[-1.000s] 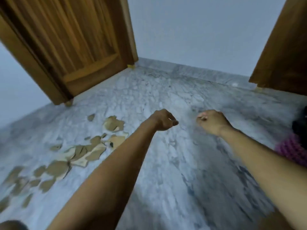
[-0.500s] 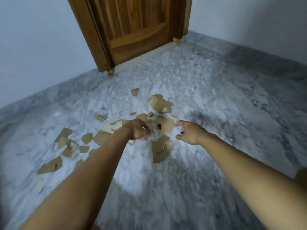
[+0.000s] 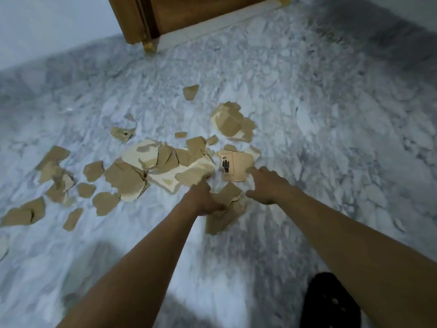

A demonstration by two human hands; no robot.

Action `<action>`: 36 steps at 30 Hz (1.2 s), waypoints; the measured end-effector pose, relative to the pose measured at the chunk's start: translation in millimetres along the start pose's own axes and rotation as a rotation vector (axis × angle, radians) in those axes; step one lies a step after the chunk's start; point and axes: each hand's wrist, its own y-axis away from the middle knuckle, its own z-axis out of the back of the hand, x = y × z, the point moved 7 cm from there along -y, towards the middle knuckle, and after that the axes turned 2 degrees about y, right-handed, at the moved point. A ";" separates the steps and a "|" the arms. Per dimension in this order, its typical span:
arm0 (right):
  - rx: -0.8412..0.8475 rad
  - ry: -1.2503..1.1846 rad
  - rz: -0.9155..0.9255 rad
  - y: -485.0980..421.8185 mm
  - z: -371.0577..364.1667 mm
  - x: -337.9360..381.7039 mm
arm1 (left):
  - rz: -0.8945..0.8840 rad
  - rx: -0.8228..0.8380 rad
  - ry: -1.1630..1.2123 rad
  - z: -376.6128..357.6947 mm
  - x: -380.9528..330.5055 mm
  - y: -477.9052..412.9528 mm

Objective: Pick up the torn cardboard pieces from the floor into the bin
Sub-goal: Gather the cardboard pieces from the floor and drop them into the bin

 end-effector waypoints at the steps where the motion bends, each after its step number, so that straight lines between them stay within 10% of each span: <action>1: -0.022 -0.021 -0.021 -17.9 5.8 -6.8 | 0.038 -0.008 -0.009 -10.6 -5.1 -12.0; 7: -0.127 -0.007 0.067 -109.2 16.5 0.9 | 0.118 -0.259 -0.285 -68.0 -5.8 -64.1; 18: -0.203 0.025 0.188 -140.6 -3.2 15.8 | 0.300 -0.191 -0.130 -53.3 8.0 -74.0; 29: -0.067 -0.058 0.014 -136.2 61.0 -51.2 | 0.087 0.341 -0.009 1.0 -2.0 -73.0; 36: 0.083 0.165 0.100 -132.4 28.9 -19.7 | -0.098 0.274 -0.140 76.9 7.7 -104.7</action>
